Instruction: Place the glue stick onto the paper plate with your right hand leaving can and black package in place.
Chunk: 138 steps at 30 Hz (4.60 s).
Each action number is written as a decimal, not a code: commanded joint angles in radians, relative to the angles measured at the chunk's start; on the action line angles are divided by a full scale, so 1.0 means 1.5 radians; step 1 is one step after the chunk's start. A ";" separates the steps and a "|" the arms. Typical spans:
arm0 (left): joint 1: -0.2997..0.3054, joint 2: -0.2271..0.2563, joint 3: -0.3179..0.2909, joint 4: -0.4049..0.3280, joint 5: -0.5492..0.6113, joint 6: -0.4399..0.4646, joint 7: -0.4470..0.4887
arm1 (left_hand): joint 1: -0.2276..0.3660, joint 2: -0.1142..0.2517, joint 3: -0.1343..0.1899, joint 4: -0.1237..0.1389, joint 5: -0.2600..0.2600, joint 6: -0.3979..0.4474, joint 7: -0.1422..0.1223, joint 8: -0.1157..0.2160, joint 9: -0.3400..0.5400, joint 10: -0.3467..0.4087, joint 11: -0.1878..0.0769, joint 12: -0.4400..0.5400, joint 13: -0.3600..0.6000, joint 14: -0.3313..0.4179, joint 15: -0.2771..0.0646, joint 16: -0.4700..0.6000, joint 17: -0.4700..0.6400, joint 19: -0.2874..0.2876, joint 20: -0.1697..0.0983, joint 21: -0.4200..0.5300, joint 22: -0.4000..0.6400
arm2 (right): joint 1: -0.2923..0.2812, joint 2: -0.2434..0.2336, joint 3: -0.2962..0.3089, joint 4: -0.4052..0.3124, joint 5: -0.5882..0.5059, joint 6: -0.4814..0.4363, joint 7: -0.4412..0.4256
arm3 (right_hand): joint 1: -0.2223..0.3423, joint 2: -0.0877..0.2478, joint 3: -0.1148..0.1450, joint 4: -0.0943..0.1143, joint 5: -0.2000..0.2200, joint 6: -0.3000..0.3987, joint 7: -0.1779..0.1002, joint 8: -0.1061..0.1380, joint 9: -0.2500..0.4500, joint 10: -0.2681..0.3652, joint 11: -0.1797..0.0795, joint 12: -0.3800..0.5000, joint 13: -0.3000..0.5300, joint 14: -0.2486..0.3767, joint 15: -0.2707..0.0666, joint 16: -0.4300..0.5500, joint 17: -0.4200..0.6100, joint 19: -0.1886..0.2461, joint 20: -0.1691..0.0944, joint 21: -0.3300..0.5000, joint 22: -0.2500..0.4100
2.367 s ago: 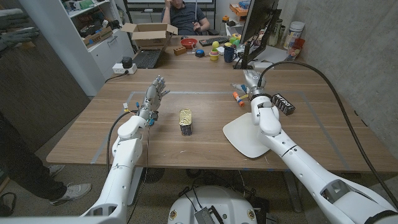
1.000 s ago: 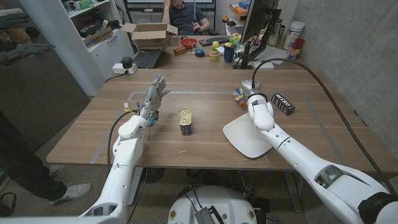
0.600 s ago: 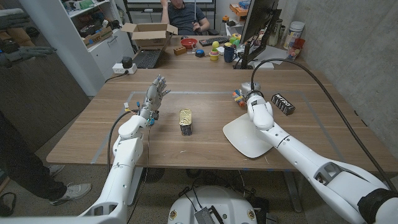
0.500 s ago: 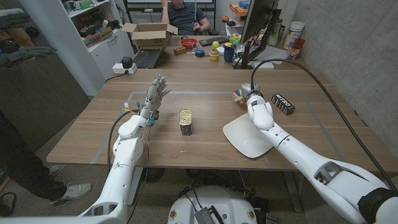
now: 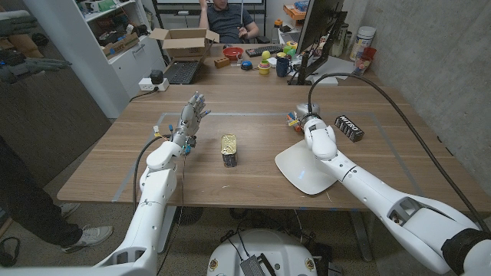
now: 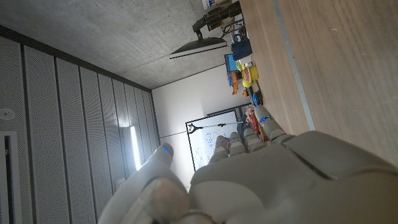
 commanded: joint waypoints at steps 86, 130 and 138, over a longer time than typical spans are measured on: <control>-0.048 -0.004 -0.014 0.083 0.004 -0.037 -0.015 | -0.012 -0.006 -0.021 0.001 0.010 -0.009 0.004 0.002 0.004 0.000 0.002 0.005 0.002 -0.001 0.000 0.000 0.001 -0.005 0.005 -0.017 0.003 | 0.071 0.001 -0.045 0.064 0.063 0.072 0.000 | 0.450 0.164 0.091 -0.020 -0.024 0.316 -0.065 -0.003 0.017 0.447 -0.055 0.083 0.080 0.593 -0.126 0.278 0.237 0.300 -0.116 0.295 0.061; -0.025 -0.005 -0.011 0.041 -0.003 -0.033 -0.014 | -0.014 -0.006 -0.028 0.001 0.014 -0.008 0.004 0.003 0.003 0.000 0.003 0.005 0.002 -0.001 0.001 -0.001 0.001 -0.002 0.006 -0.025 0.003 | -0.018 -0.031 0.066 -0.123 0.066 0.040 -0.018 | 0.451 0.166 0.084 -0.002 -0.026 0.331 -0.061 -0.006 0.020 0.457 -0.056 0.084 0.100 0.583 -0.124 0.272 0.255 0.287 -0.116 0.327 0.051; -0.027 -0.004 -0.008 0.042 -0.005 -0.033 -0.018 | -0.014 -0.006 -0.029 0.001 0.014 -0.008 0.004 0.003 0.003 0.001 0.003 0.005 0.002 -0.001 0.001 -0.001 0.000 -0.002 0.006 -0.026 0.003 | -0.050 -0.048 0.083 -0.167 0.032 0.034 0.008 | 0.450 0.166 0.082 0.000 -0.026 0.336 -0.059 -0.005 0.021 0.461 -0.054 0.085 0.104 0.585 -0.124 0.273 0.259 0.287 -0.116 0.331 0.049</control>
